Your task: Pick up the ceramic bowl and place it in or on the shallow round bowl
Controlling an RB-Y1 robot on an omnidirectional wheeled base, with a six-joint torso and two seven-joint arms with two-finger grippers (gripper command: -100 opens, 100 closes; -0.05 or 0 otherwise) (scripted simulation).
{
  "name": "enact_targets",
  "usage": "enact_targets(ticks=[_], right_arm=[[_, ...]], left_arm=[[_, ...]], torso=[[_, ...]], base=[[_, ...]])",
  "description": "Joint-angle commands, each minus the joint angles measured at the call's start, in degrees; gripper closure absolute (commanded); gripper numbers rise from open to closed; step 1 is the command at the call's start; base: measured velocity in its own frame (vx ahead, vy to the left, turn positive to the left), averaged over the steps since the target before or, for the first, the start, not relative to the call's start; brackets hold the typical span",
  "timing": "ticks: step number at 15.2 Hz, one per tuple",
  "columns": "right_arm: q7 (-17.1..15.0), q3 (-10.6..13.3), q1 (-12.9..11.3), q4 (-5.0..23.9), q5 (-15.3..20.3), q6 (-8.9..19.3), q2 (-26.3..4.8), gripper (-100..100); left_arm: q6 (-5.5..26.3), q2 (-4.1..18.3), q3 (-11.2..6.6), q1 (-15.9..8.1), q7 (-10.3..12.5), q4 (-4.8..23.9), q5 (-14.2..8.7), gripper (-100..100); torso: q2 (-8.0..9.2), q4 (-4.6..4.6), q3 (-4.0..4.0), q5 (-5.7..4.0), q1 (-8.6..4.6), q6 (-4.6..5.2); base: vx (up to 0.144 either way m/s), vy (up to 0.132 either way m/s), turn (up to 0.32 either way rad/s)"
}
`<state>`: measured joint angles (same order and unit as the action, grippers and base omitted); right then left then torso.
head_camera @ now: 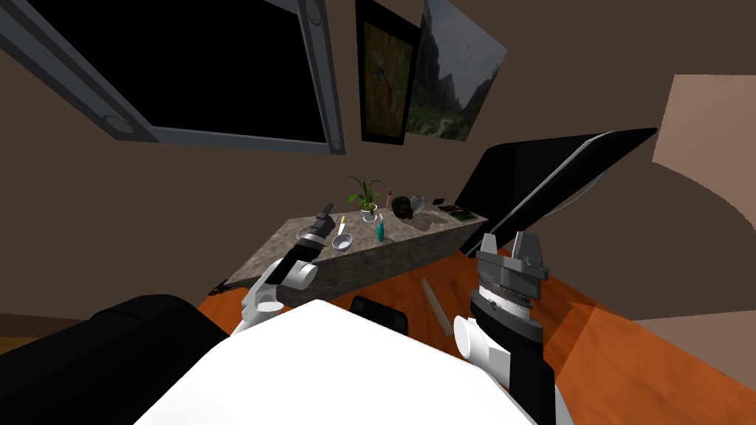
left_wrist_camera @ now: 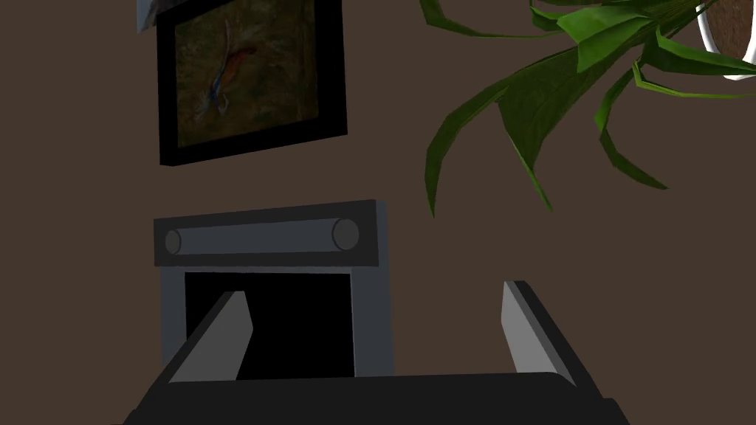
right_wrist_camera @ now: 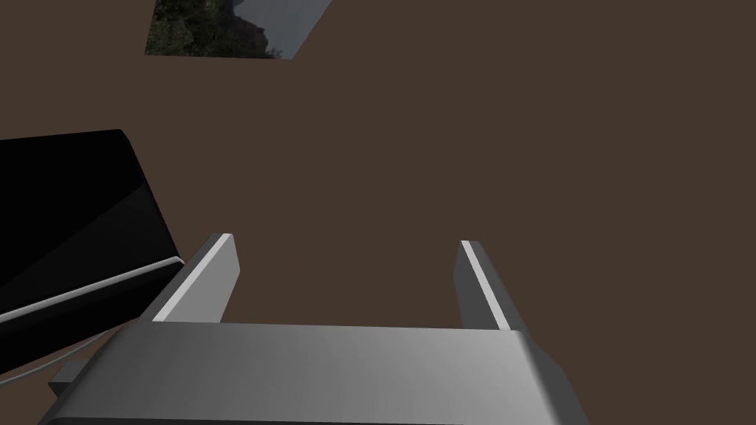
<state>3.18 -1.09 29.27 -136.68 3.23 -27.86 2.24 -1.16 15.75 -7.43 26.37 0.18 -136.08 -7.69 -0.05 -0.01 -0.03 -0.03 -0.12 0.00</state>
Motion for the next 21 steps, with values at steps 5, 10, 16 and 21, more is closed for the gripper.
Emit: enact_targets(ticks=[5, 10, 16, 21], right_arm=[[0.0, 0.0, 0.0, 0.0, 0.0, 0.0, 0.0, 0], [0.0, 0.0, 0.0, 0.0, 0.0, 0.0, 0.0, 0], [0.0, 0.0, 0.0, 0.0, 0.0, 0.0, 0.0, 0], [0.0, 0.0, 0.0, 0.0, 0.0, 0.0, 0.0, 0]], left_arm=[[7.5, 2.2, -1.64, -0.1, 0.6, 0.4, -2.4, -100], [12.6, 3.0, -2.33, -0.2, 0.8, 0.5, -3.4, -100], [19.5, 4.6, -3.76, -0.4, 1.3, 0.9, -5.6, -100], [25.2, 5.3, -4.5, -0.5, 1.5, 1.1, -6.7, -100]], torso=[[0.01, 0.0, 0.01, 0.0, 0.02, 0.0], [0.0, 0.0, 0.0, 0.01, 0.05, 0.0], [0.01, 0.0, 0.01, 0.01, 0.05, 0.01], [-0.02, -0.01, -0.01, 0.0, 0.0, 0.0]], base=[[0.007, -0.029, 0.026], [0.008, -0.022, 0.023], [0.008, -0.025, 0.022], [0.012, -0.029, 0.029]])
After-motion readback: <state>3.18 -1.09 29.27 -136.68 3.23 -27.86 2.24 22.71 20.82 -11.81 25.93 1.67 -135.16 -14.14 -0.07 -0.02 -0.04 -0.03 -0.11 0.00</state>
